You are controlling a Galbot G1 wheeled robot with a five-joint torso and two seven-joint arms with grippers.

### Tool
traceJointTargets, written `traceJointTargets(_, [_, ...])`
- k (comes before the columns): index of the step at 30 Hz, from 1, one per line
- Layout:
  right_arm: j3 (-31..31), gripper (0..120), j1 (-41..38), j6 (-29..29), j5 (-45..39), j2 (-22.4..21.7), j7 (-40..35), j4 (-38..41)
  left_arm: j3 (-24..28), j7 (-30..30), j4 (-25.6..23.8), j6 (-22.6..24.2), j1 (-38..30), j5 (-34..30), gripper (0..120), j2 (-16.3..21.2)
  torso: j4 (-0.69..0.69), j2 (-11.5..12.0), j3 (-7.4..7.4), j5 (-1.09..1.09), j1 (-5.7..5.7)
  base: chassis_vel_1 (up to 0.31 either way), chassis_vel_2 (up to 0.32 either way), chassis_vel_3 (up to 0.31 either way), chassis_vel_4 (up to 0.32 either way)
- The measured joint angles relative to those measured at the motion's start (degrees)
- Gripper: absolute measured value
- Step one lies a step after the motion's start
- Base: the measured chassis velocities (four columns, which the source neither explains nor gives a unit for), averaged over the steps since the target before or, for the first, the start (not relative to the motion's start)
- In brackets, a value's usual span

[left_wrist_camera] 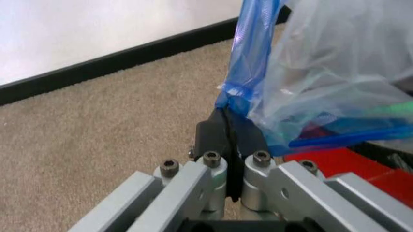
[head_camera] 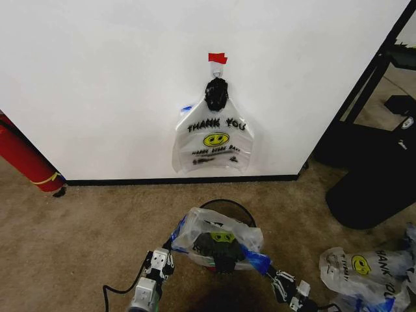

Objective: Pick up the garbage bag from the wall and place it over the trash bin.

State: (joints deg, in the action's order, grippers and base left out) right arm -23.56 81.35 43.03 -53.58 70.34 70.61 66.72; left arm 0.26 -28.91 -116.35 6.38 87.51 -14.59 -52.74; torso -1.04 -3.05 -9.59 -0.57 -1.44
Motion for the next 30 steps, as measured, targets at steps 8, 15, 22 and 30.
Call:
traceJointTargets(8, [0.40,0,-3.02,0.06,3.44,1.74,0.53,-6.50,0.96,1.24,2.15,0.04,-1.20,0.67,0,1.52,0.00,0.00,0.00,0.00,0.00,0.000,0.000,0.000,0.000])
traceJointTargets(15, [0.68,0,-3.41,-0.49,1.22,1.67,-2.43,-5.02,0.95,1.16,2.55,-0.10,-3.81,-0.71,0,1.24,0.00,0.00,0.00,0.00,0.00,0.000,0.000,0.000,0.000])
traceJointTargets(22, [2.45,0,-1.70,-5.47,-9.02,0.68,-3.96,0.50,0.77,1.73,2.08,0.60,-4.28,-1.31,0,2.33,0.00,0.00,0.00,-0.01,0.00,0.000,0.000,0.000,0.000])
traceJointTargets(30, [3.91,0,-1.42,-6.09,-9.52,1.54,-6.51,-0.45,-0.11,3.70,1.46,0.75,-0.58,0.18,0,4.24,0.00,0.00,0.00,-0.01,0.00,0.000,0.000,0.000,0.000])
